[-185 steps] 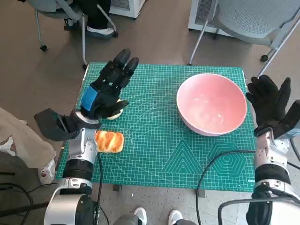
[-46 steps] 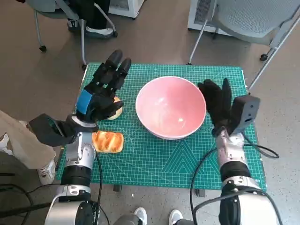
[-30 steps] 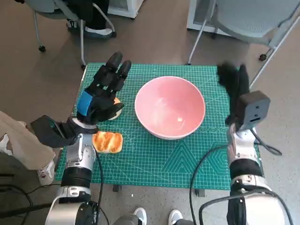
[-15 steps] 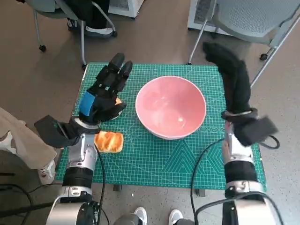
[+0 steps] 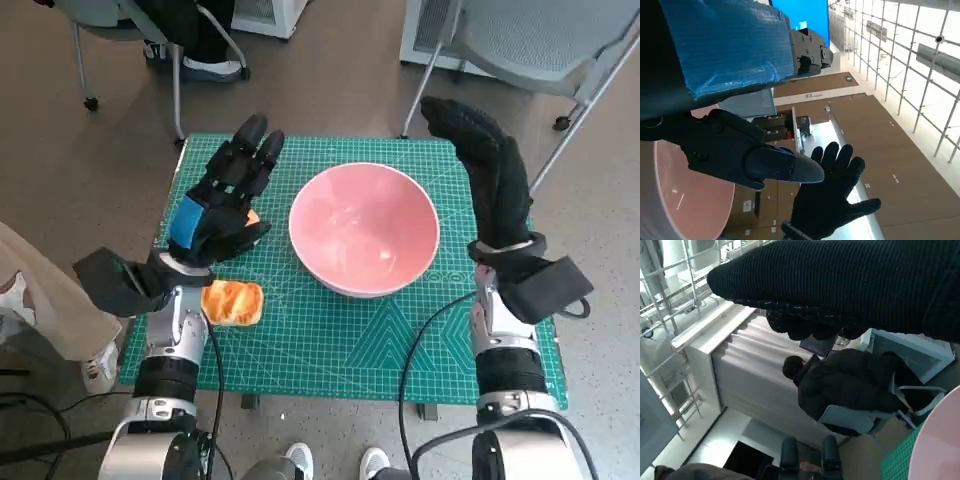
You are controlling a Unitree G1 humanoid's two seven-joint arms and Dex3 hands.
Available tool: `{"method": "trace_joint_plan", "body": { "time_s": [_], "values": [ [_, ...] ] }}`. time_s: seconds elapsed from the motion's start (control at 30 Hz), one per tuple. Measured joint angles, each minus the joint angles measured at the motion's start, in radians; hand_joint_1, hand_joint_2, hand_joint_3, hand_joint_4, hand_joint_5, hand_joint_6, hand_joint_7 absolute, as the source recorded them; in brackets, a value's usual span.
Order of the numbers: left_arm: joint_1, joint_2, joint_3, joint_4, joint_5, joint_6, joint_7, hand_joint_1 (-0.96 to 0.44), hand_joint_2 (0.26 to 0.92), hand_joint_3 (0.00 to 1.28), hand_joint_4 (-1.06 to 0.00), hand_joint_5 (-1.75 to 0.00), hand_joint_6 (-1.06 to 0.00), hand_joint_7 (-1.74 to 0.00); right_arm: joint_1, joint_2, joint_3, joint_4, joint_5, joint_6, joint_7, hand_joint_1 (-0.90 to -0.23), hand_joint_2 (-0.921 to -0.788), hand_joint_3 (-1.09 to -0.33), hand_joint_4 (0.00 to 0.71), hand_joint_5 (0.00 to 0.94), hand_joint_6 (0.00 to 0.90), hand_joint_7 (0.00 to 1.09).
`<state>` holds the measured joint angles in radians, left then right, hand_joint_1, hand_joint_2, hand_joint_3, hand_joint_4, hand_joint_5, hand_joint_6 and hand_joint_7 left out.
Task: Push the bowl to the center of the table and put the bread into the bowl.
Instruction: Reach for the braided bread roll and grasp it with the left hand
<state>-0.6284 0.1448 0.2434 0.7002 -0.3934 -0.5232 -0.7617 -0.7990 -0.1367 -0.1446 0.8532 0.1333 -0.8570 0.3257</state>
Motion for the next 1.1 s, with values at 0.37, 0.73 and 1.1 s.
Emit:
{"method": "trace_joint_plan", "body": {
  "time_s": [0.37, 0.73, 1.1],
  "values": [
    [0.042, 0.077, -0.015, -0.191, 0.049, 0.05, 0.029, -0.57, 0.857, 0.04, 0.0, 0.0, -0.07, 0.0, 0.015, 0.02, 0.008, -0.014, -0.001, 0.016, -0.003, -0.679, -0.921, -0.826, 0.174, 0.002, 0.207, 0.1],
    [0.188, 0.394, -0.025, -0.604, 0.365, 0.355, 0.032, -0.16, 0.645, 0.01, 0.0, 0.0, -0.08, -0.04, 0.018, 0.02, 0.009, -0.03, -0.001, 0.014, -0.003, -0.687, -0.921, -0.828, 0.186, 0.007, 0.199, 0.1],
    [0.38, 0.531, -0.038, -0.984, 0.588, 0.65, 0.021, -0.1, 0.643, 0.01, 0.0, 0.0, -0.11, -0.04, 0.018, 0.024, 0.009, -0.031, -0.001, 0.015, -0.003, -0.689, -0.921, -0.825, 0.192, 0.008, 0.197, 0.11]
  ]
}}
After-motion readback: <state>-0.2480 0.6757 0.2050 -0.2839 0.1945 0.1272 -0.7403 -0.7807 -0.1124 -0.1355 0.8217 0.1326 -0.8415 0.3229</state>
